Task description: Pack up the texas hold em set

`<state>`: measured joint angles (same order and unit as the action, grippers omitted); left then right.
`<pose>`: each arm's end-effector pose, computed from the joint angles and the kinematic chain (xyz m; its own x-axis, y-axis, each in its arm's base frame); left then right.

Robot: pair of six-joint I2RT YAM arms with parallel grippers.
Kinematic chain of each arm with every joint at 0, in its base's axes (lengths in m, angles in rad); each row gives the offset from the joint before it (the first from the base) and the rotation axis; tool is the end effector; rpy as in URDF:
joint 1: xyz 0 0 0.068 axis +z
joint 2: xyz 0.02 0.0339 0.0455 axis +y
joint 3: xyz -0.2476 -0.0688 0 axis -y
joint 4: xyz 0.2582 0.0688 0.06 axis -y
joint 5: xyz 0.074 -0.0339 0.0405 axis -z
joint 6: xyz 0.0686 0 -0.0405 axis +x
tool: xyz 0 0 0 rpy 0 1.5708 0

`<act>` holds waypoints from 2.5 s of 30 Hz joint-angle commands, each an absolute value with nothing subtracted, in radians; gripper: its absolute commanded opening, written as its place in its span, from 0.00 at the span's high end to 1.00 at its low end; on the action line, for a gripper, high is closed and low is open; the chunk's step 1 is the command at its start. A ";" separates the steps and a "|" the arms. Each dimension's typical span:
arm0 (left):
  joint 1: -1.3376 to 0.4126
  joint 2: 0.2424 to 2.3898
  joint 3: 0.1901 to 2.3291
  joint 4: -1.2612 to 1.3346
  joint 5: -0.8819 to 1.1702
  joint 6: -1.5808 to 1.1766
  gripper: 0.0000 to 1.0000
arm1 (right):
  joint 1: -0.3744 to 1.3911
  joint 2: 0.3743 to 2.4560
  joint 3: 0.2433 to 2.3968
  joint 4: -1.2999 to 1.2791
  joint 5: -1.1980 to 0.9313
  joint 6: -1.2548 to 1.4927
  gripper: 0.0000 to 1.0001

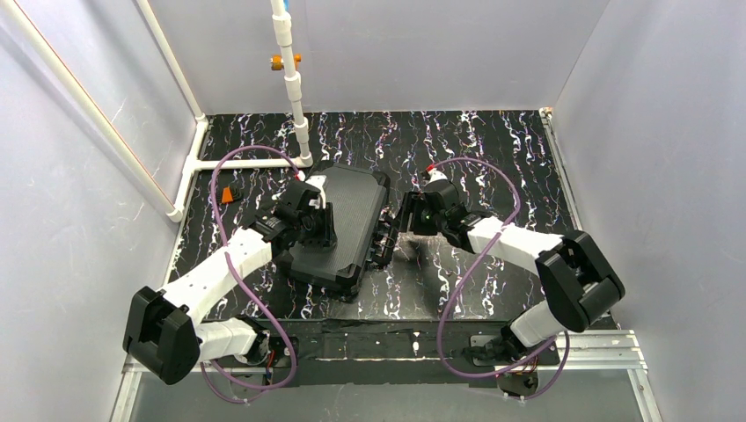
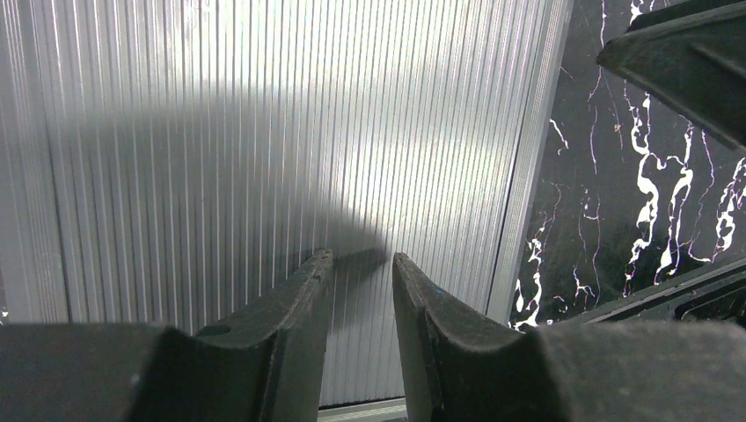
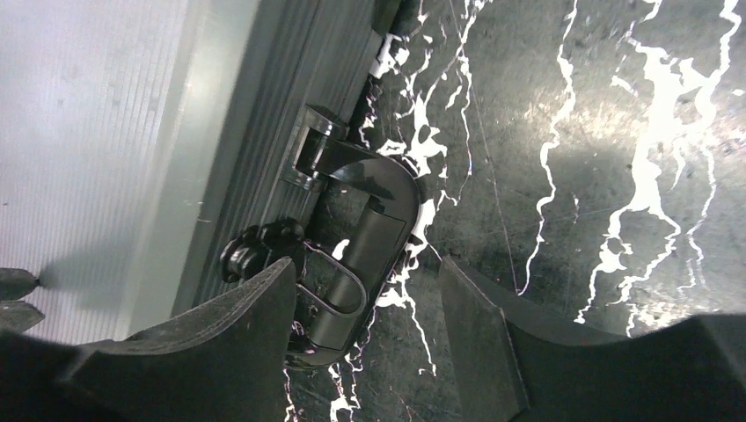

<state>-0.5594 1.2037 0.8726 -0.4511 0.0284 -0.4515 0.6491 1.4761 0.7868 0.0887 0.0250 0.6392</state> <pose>0.2498 -0.1587 0.2169 -0.7764 -0.0284 -0.6295 0.2320 0.9159 -0.3275 0.2812 0.2112 0.1615 -0.7120 0.2084 -0.6705 -0.2032 0.8529 0.4808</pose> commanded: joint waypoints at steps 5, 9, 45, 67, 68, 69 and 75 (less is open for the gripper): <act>-0.577 1.237 0.798 -0.607 0.034 -0.465 0.69 | 0.646 1.554 0.753 0.146 -0.043 0.682 0.45; -0.577 1.235 0.796 -0.607 0.033 -0.466 0.69 | 0.646 1.555 0.722 0.160 -0.050 0.696 0.55; -0.578 1.234 0.788 -0.591 0.041 -0.468 0.69 | 0.666 1.588 0.751 0.233 -0.153 0.745 0.83; -0.578 1.243 0.790 -0.584 0.044 -0.463 0.69 | 0.674 1.580 0.792 0.213 -0.166 0.742 0.84; -0.579 1.243 0.790 -0.583 0.044 -0.463 0.69 | 0.674 1.583 0.795 0.213 -0.166 0.740 0.84; -0.579 1.243 0.791 -0.583 0.044 -0.462 0.69 | 0.675 1.585 0.800 0.212 -0.166 0.737 0.84; -0.579 1.245 0.790 -0.582 0.046 -0.462 0.69 | 0.674 1.594 0.827 0.209 -0.170 0.732 0.84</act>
<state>-0.5625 1.1912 0.8577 -0.4332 0.0227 -0.4576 0.6693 1.6035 0.7731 0.1902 -0.1577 0.7372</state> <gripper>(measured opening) 0.306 0.164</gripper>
